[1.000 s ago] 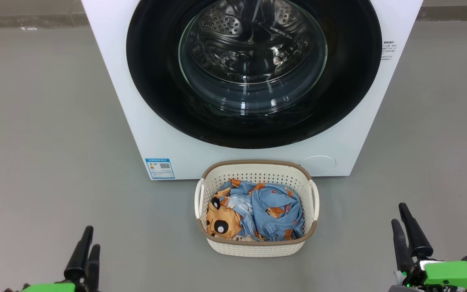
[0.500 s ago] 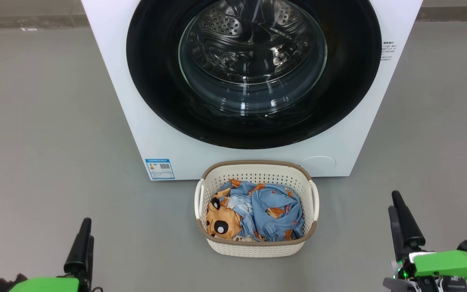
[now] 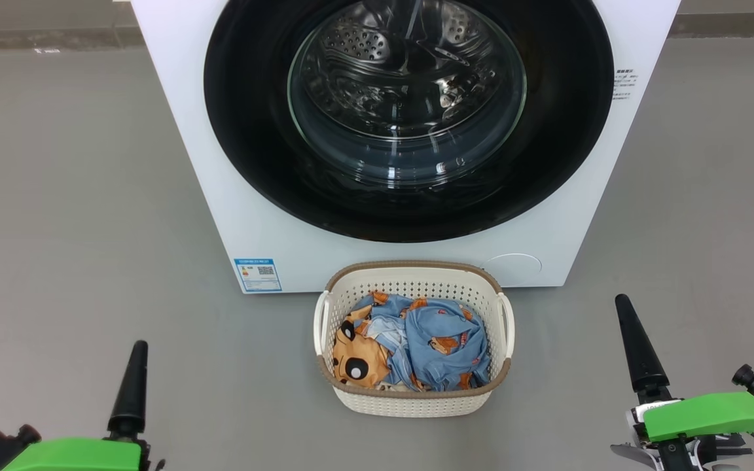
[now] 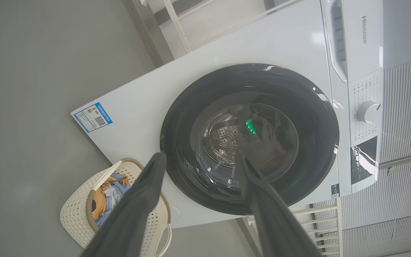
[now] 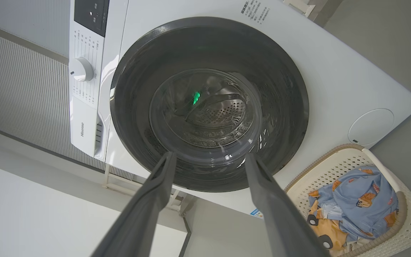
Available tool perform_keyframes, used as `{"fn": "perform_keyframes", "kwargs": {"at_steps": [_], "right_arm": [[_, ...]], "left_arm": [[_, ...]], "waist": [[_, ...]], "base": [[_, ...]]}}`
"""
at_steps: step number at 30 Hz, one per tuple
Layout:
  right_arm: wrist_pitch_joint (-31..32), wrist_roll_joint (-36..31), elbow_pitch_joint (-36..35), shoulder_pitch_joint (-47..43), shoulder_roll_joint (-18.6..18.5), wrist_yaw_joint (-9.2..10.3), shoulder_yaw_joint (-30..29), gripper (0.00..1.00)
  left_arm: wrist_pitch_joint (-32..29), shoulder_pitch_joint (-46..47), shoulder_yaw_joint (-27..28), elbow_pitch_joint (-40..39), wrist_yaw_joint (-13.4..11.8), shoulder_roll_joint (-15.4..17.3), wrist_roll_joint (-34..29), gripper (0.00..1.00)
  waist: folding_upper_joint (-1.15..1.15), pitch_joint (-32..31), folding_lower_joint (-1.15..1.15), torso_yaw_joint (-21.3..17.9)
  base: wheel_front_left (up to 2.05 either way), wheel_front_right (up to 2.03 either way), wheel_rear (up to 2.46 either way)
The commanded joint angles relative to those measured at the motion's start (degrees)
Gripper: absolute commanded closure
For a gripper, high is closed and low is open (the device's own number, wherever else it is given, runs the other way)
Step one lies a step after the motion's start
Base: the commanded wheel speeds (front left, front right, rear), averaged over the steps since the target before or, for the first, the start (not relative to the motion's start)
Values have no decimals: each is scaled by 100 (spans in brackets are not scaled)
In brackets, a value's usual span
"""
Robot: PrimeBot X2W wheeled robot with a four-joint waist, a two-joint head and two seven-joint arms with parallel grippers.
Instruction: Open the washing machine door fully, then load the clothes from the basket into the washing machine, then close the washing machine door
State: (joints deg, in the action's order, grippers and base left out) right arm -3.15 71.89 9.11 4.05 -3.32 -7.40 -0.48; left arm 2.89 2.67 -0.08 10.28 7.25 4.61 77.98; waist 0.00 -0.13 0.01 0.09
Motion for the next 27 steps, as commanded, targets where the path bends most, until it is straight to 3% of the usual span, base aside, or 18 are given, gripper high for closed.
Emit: {"fn": "perform_keyframes", "kwargs": {"at_steps": [1,17,27], "right_arm": [[-72,-260,-204,279,-61,-4,110,0],[-331,-2256,-57,305,-268,-5,345,0],[-492,-3523,-4,381,-213,-6,383,0]], "left_arm": [[74,286,49,-209,14,146,-251,0],[338,281,-139,-227,16,317,-2164,0],[503,288,-152,-211,18,339,-3141,0]], "waist": [[0,-6,-1,0],[0,-71,-1,-36],[0,-62,-1,-29]], "base": [[0,0,0],[0,0,0],[0,0,0]]}}
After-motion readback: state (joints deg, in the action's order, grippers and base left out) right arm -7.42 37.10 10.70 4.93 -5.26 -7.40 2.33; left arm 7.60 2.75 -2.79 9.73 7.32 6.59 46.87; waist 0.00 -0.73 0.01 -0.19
